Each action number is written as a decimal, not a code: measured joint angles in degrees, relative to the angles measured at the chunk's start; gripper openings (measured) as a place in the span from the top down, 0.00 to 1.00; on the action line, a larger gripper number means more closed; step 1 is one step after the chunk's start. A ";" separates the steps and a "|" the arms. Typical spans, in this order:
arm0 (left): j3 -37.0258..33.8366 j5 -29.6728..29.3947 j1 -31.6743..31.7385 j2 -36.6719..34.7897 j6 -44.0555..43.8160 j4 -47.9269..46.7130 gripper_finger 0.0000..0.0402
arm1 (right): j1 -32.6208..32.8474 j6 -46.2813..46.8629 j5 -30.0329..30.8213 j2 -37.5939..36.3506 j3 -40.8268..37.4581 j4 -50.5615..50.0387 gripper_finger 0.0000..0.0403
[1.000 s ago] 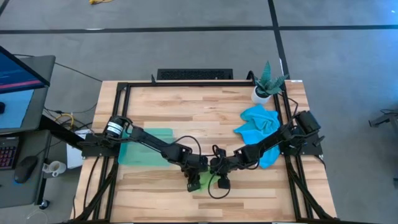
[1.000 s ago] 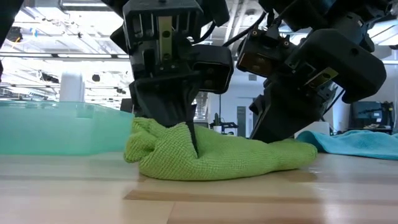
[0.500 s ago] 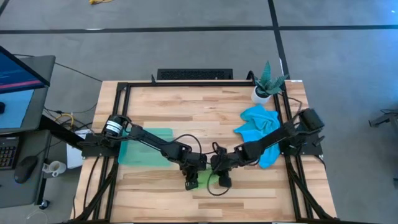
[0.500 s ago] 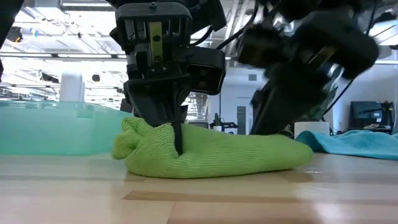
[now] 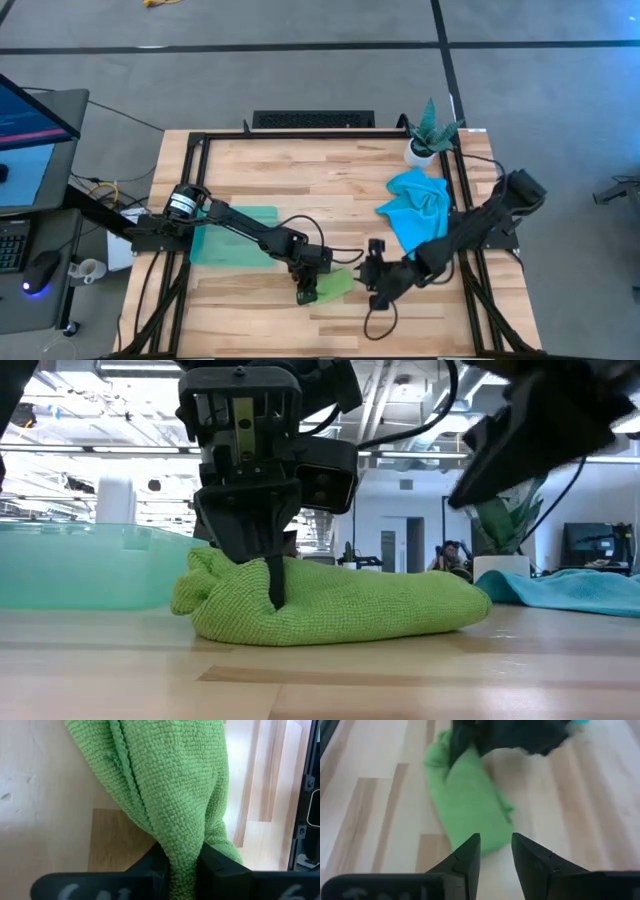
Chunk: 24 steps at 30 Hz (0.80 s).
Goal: Roll microfiber towels into tight, uniform cylinder then place into a basket
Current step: Put the green towel into the green bin
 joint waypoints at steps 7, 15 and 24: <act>0.09 0.07 0.00 -0.17 2.58 -2.84 0.92 | -0.83 0.23 -0.17 5.78 0.04 4.88 0.66; 0.11 -0.80 -0.08 -0.20 3.59 -2.83 0.92 | -4.44 1.72 -1.97 5.54 0.11 8.40 0.60; 0.11 -1.39 -0.24 -0.22 4.93 -2.83 0.92 | -8.41 1.06 -7.55 5.58 0.11 9.66 0.42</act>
